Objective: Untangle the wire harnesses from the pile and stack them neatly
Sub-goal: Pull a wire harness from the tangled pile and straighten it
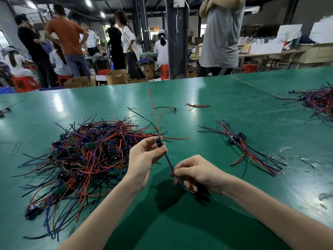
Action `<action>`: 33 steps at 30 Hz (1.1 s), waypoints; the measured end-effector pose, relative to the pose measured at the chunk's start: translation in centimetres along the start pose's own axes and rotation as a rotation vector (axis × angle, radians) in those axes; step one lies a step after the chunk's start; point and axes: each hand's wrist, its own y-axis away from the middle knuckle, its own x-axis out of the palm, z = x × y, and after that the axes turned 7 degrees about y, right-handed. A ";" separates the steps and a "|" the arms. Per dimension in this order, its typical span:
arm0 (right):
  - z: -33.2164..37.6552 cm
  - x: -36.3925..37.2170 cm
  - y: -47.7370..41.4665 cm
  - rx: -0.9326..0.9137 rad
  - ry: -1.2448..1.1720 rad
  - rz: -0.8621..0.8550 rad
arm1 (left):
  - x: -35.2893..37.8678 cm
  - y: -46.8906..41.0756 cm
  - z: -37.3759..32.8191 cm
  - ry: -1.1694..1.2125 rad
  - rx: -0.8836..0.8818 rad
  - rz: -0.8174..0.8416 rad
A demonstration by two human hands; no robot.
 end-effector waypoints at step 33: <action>0.6 0.4 1.4 -0.161 0.116 0.235 | -2.2 -1.8 -0.7 -0.030 0.012 -0.145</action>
